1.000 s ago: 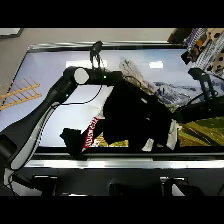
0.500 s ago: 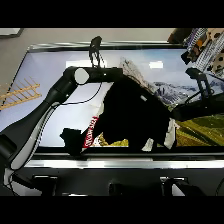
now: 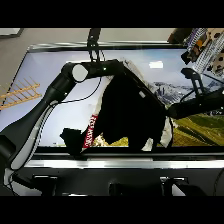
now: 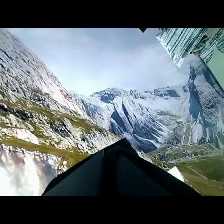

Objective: Fold the clothes and pants, and hang the long-sleeved shirts on hangers.

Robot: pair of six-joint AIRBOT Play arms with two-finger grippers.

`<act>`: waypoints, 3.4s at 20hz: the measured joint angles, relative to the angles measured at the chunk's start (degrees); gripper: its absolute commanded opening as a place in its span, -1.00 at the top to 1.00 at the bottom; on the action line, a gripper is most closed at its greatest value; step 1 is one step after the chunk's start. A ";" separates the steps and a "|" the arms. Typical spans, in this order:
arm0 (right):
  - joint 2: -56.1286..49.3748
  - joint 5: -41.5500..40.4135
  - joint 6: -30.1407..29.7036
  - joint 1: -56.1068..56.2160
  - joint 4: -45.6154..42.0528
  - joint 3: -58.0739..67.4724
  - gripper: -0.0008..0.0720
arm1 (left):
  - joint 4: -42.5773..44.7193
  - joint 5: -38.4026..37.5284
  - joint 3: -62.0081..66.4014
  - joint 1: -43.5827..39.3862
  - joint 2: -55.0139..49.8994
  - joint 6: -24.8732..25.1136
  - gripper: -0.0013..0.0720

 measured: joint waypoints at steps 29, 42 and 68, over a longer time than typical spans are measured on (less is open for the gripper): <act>-5.25 -5.38 -1.14 14.16 -1.05 11.61 0.87 | 2.19 -35.10 2.67 12.26 8.57 9.60 -0.85; -8.22 -6.80 -7.30 14.16 -0.52 11.63 0.87 | -6.43 -31.82 -9.84 16.00 2.45 58.10 -0.88; -8.66 -5.53 -7.23 14.16 0.11 11.63 0.87 | -25.90 -24.74 -11.41 11.61 -4.94 75.67 -0.21</act>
